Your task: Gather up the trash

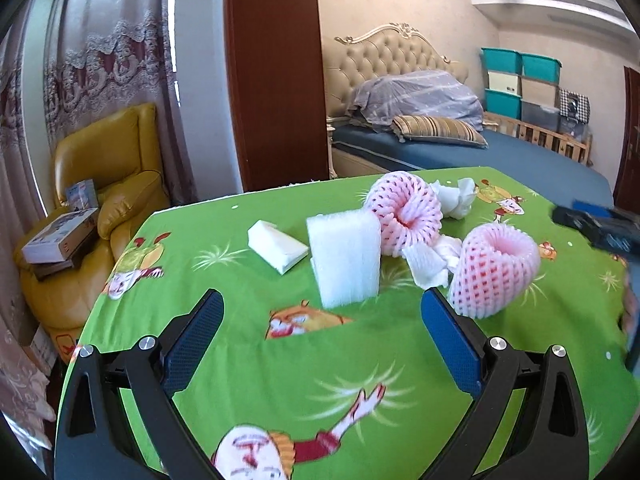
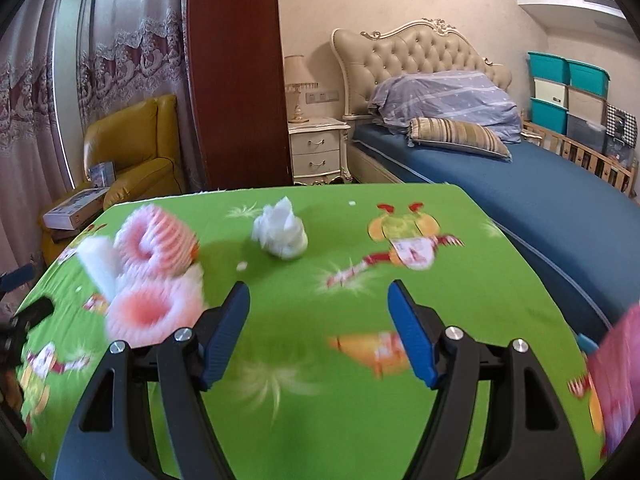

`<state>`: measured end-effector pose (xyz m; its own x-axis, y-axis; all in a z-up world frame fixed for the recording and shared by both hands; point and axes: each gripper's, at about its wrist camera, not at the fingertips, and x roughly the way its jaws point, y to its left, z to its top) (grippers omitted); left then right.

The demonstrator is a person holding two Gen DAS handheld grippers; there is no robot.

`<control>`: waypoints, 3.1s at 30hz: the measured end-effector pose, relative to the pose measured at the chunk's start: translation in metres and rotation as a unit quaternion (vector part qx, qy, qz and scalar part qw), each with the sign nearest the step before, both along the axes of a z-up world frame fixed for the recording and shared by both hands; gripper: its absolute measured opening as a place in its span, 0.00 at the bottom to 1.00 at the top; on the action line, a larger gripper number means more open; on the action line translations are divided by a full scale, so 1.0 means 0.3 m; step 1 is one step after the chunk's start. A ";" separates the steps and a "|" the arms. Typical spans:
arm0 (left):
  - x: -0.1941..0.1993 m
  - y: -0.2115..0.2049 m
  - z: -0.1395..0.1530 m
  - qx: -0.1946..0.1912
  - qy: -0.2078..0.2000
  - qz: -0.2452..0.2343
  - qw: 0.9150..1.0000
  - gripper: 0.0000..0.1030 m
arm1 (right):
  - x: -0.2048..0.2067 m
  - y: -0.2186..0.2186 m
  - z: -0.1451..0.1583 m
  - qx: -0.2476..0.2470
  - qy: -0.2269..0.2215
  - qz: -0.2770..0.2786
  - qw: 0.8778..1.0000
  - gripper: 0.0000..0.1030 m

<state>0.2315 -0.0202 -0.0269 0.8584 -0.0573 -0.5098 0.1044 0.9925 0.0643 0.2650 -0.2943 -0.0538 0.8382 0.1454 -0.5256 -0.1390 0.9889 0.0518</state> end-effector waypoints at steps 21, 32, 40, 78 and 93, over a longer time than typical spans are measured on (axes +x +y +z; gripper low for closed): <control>0.233 -0.005 -0.103 -0.020 0.114 0.000 0.993 0.91 | 0.575 0.203 -0.126 -0.029 0.106 0.094 0.990 0.65; 0.302 -0.036 -0.097 -0.031 0.106 -0.001 0.994 0.91 | 0.566 0.221 -0.127 -0.040 0.108 0.095 0.989 0.39; 0.350 -0.062 -0.105 -0.031 0.102 -0.007 0.994 0.79 | 0.526 0.223 -0.104 -0.058 0.077 0.082 0.992 0.38; -0.182 -0.118 -0.030 -0.035 0.027 -0.043 0.998 0.51 | -0.327 -0.013 -0.008 -0.017 0.004 -0.004 1.000 0.39; -0.308 -0.223 0.068 -0.024 -0.029 -0.091 0.995 0.51 | -0.596 -0.099 0.045 0.001 -0.037 -0.012 0.999 0.39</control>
<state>0.1390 -0.0871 -0.0064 0.8595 -0.2384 -0.4522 0.2809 0.9593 0.0281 0.0862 -0.3240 -0.0404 0.8777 0.1253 -0.4626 -0.1182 0.9920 0.0445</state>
